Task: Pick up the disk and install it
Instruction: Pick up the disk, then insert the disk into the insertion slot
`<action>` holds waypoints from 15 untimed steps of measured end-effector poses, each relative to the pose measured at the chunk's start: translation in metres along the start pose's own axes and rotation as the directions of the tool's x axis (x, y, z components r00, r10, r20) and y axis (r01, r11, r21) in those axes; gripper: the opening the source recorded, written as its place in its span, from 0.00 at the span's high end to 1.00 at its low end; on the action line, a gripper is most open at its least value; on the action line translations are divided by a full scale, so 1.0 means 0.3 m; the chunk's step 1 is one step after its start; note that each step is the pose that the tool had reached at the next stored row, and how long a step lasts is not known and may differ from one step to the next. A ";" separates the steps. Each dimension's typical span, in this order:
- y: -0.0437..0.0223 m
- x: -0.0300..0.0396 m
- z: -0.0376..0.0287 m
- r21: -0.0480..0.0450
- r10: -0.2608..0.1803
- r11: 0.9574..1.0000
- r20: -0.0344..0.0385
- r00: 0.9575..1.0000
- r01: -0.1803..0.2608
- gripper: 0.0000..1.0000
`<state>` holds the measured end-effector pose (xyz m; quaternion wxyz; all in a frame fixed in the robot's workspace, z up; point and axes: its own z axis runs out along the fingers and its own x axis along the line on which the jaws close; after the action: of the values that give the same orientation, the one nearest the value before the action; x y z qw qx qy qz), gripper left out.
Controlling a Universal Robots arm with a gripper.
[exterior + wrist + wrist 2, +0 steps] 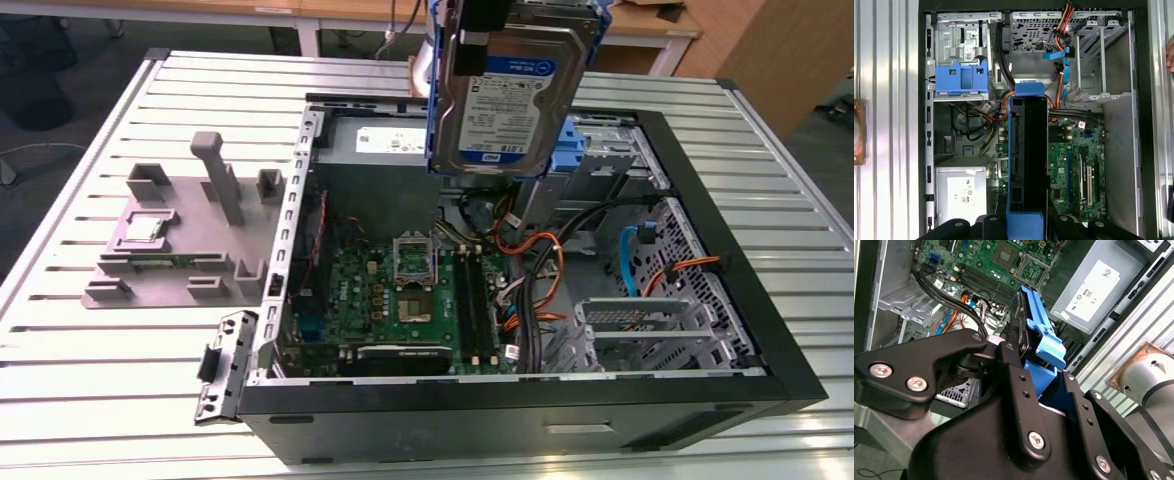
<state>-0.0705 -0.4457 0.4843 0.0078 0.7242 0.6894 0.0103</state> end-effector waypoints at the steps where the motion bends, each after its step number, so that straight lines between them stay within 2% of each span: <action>1: 0.000 0.000 0.000 0.000 0.000 1.000 0.000 1.000 0.000 0.63; 15: 0.000 -0.006 0.000 0.000 0.000 1.000 0.001 1.000 0.000 0.63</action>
<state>-0.0705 -0.4474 0.4844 0.0083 0.7242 0.6895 0.0098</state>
